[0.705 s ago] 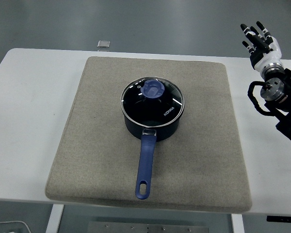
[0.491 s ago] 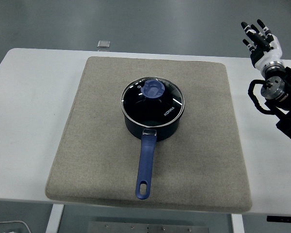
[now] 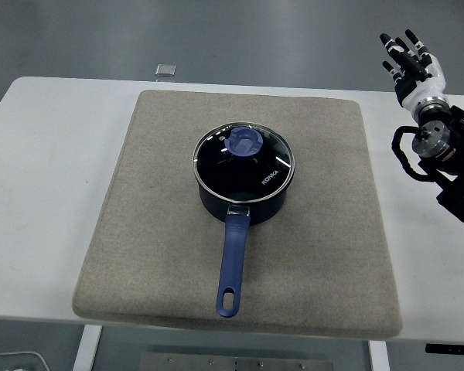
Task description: Lift the pot lid and place it to the right of the pot.
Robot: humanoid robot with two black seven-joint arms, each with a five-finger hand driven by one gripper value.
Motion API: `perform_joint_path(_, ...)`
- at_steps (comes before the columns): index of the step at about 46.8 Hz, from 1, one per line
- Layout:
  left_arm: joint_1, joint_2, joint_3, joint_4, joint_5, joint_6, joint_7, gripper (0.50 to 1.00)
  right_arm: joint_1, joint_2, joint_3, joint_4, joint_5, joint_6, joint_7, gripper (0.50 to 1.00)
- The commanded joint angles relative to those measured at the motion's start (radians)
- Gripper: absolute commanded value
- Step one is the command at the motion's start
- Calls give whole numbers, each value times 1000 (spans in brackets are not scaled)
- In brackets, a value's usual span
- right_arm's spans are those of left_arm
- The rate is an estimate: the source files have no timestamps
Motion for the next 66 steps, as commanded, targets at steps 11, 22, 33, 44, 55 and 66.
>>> perform_joint_path(11, -2, 0, 1, -1, 0, 1, -1, 1000, -2, -5, -2, 0, 0, -2, 0, 901)
perform_joint_path(22, -2, 0, 1, -1, 0, 0, -1, 1000, -11, -13, -8, -1, -3, 8, -6, 901)
perform_joint_path(33, -2, 0, -1, -1, 0, 0, -1, 1000, -10, -50, -10, 0, -103, 5, -5, 901)
perform_joint_path(44, -2, 0, -1, -1, 0, 0, 1, 1000, -15, -59, -10, 2, -115, 9, -5, 901)
perform_joint_path(55, -2, 0, -1, -1, 0, 0, 1, 1000, -11, -74, -10, 0, -244, 64, 8, 901)
perform_joint_path(66, -2, 0, 1, -1, 0, 0, -1, 1000, 7, -83, -11, 6, -477, 87, 26, 901)
